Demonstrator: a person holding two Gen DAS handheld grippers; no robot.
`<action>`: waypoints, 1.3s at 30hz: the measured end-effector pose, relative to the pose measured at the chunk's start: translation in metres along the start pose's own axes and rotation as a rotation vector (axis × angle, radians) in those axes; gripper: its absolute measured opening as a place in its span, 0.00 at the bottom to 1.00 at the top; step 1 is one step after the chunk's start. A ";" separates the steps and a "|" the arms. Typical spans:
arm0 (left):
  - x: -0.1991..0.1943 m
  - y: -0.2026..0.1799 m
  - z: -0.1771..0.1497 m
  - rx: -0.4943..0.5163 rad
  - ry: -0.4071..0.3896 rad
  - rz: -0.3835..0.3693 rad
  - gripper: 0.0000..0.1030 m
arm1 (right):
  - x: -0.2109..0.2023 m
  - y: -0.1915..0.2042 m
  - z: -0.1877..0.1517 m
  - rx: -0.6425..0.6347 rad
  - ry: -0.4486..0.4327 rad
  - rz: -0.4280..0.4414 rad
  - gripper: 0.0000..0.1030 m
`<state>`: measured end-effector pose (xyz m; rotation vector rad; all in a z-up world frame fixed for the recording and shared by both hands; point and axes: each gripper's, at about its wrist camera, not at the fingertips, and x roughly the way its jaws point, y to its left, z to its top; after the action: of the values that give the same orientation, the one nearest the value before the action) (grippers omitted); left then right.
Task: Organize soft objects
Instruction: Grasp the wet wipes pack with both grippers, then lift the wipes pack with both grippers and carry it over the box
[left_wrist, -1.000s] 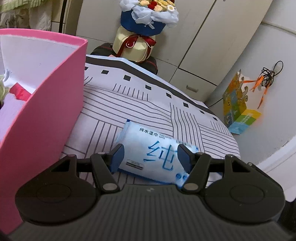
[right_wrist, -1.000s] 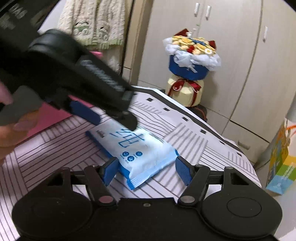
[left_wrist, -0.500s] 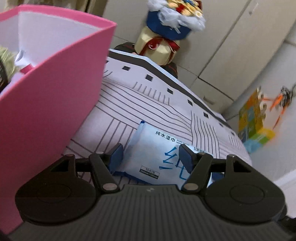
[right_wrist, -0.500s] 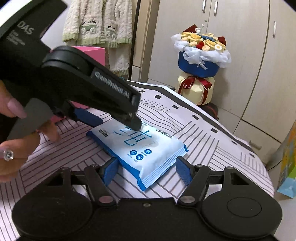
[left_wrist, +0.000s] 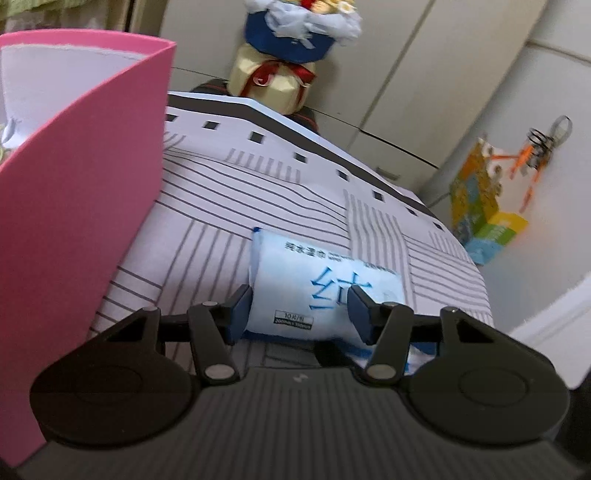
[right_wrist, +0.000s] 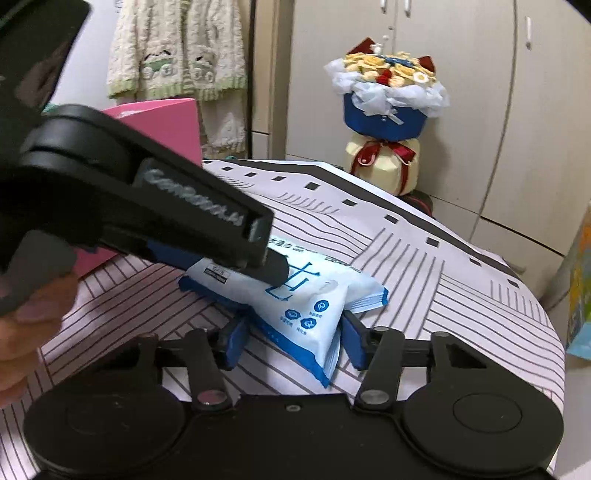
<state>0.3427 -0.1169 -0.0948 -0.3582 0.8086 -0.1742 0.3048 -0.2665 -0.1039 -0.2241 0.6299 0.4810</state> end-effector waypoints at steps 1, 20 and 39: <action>-0.004 -0.002 -0.002 0.012 -0.002 -0.011 0.53 | -0.001 0.002 -0.001 -0.003 -0.001 -0.013 0.55; -0.100 -0.020 -0.069 0.293 -0.009 -0.161 0.53 | -0.104 0.063 -0.043 0.154 -0.056 -0.129 0.70; -0.210 0.039 -0.146 0.400 -0.009 -0.250 0.53 | -0.189 0.185 -0.081 0.086 -0.086 -0.157 0.73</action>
<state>0.0932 -0.0565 -0.0605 -0.0802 0.6989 -0.5581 0.0385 -0.2025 -0.0628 -0.1686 0.5426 0.3095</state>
